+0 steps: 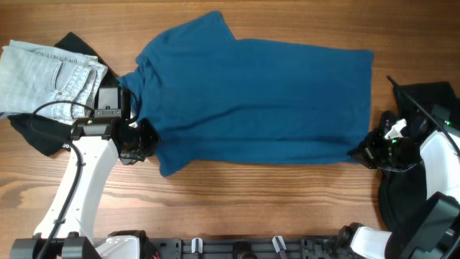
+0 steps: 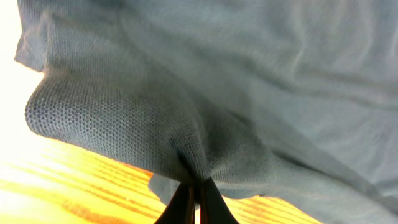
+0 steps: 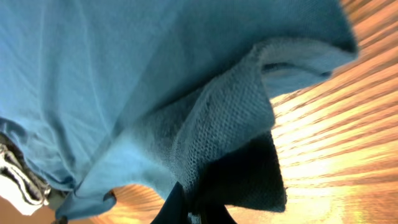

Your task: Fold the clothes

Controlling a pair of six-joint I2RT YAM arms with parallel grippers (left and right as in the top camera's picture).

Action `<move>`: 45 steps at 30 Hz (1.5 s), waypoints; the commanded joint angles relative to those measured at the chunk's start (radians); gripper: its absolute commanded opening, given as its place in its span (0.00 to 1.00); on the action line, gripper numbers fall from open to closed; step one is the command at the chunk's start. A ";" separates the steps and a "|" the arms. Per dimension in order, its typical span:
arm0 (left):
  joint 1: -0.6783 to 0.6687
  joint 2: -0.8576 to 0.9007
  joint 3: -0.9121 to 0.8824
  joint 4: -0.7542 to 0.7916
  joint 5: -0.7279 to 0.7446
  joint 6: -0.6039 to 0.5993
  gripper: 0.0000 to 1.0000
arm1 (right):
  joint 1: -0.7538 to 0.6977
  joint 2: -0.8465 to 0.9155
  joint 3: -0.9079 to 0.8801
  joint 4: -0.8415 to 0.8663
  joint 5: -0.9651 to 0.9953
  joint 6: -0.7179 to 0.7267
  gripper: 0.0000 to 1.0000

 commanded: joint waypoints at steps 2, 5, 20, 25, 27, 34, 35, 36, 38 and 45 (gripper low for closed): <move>0.006 -0.004 0.010 -0.087 0.031 0.023 0.24 | 0.003 -0.017 0.020 0.006 0.077 0.016 0.04; 0.006 -0.004 0.002 -0.153 0.077 0.022 0.40 | 0.003 -0.017 0.020 0.021 0.077 0.016 0.04; -0.149 0.011 -0.294 0.061 0.072 -0.219 0.66 | 0.003 -0.017 0.020 0.065 0.069 0.015 0.04; -0.149 0.066 -0.313 0.162 0.045 -0.219 0.31 | 0.003 -0.017 0.020 0.069 0.069 0.014 0.04; -0.149 0.073 -0.312 0.136 0.113 -0.218 0.05 | 0.003 -0.017 0.022 0.068 0.070 0.010 0.04; -0.149 0.007 -0.176 -0.269 0.338 -0.080 0.04 | 0.003 -0.017 0.185 -0.122 0.167 -0.014 0.04; -0.149 -0.010 -0.138 -0.309 0.323 -0.066 0.04 | 0.003 -0.017 0.211 -0.151 0.180 -0.014 0.04; -0.149 -0.030 -0.087 -0.348 0.289 -0.050 0.04 | 0.003 -0.017 0.238 -0.184 0.190 -0.015 0.04; -0.149 -0.057 0.008 -0.378 0.186 -0.047 0.04 | 0.003 -0.017 0.255 -0.218 0.189 -0.017 0.04; -0.149 -0.038 0.096 -0.147 0.094 0.002 0.04 | 0.003 -0.016 0.253 -0.236 0.190 -0.033 0.04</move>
